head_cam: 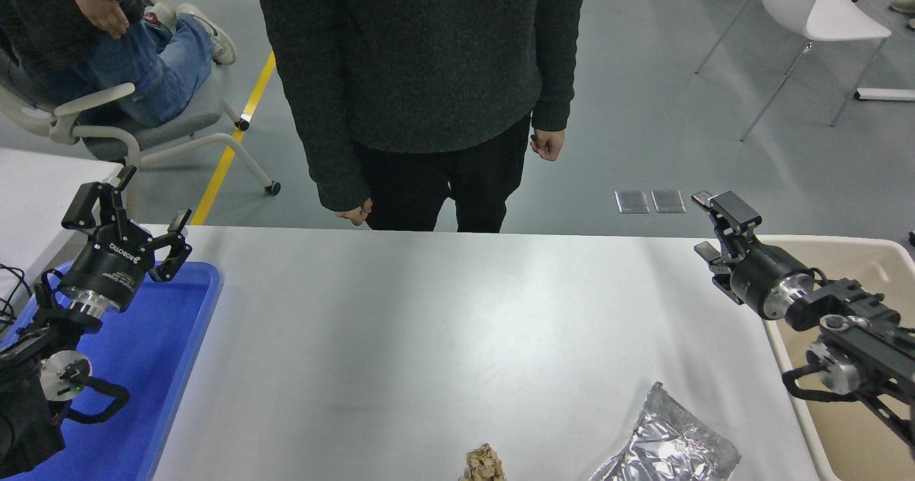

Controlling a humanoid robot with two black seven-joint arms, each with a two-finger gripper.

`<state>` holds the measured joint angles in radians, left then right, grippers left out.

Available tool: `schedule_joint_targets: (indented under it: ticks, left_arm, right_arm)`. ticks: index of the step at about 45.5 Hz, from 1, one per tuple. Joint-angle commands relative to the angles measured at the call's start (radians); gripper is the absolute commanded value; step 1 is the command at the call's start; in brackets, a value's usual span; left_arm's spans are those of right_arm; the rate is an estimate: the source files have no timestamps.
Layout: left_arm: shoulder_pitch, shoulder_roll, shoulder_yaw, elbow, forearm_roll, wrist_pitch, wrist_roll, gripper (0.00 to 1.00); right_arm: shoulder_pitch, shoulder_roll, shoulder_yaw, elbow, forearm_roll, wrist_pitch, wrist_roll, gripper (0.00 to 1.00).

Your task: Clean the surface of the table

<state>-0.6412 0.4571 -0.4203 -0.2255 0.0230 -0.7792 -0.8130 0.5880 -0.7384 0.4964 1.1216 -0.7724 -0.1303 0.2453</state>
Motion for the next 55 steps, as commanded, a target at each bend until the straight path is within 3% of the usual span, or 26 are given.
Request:
schedule_joint_targets:
  ticks: [1,19,36,55]
  left_arm:
    - [0.0,0.0,0.0,0.0,0.0,0.0,0.0,1.0]
    - [0.0,0.0,0.0,0.0,0.0,0.0,0.0,1.0]
    - [0.0,0.0,0.0,0.0,0.0,0.0,0.0,1.0]
    - [0.0,0.0,0.0,0.0,0.0,0.0,0.0,1.0]
  right_arm:
    - [0.046,-0.176,-0.13,0.089,-0.178,0.04,0.0,0.98]
    - [0.044,-0.352,-0.177,0.251,-0.583,0.129,0.006,0.98]
    - [0.061,-0.383,-0.245,0.346,-0.962,0.127,0.025,0.98]
    - [0.092,-0.32,-0.38,0.307,-1.041,0.127,0.046,0.98]
